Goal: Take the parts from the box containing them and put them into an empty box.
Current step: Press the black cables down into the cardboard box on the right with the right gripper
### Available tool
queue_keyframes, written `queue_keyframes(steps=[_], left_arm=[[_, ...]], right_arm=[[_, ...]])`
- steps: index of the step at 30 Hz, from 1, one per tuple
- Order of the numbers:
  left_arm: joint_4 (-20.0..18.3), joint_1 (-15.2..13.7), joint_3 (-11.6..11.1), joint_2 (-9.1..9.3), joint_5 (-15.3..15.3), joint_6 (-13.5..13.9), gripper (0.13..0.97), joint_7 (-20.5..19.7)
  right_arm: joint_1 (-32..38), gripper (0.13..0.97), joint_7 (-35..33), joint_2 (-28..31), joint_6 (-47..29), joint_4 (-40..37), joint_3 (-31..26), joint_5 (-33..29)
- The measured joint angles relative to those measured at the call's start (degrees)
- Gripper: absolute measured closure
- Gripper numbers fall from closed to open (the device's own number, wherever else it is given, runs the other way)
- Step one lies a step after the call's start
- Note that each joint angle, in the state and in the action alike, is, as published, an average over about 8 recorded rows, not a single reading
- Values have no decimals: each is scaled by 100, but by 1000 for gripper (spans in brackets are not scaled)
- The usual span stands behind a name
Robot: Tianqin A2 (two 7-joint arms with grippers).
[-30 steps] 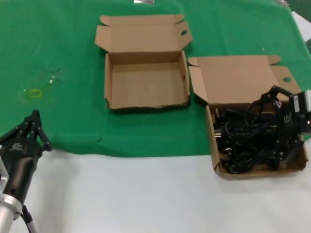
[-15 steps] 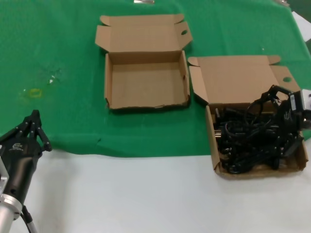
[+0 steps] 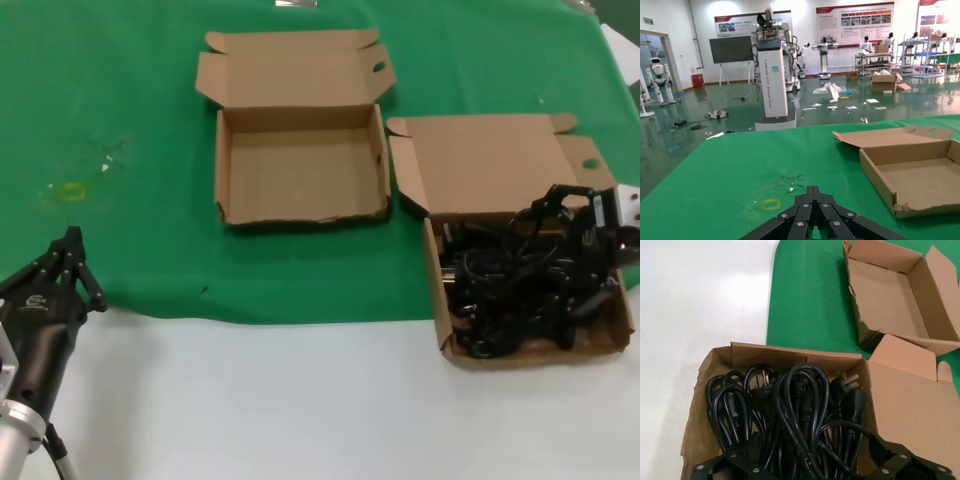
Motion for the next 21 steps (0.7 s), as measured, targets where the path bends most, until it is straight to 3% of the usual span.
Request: queue_keyframes(steps=[9,17,21], left_arm=[[0,0,0,0,0,0,953,0],[0,0,0,0,0,0,953,0],[0,0,0,0,0,0,953,0]], right_arm=[[-3,405,22,-80,24,-21,-1,-78],[-69,625,70,-71,44,0,8,-127],[-116,625,105,-38,53,38,22,-143]])
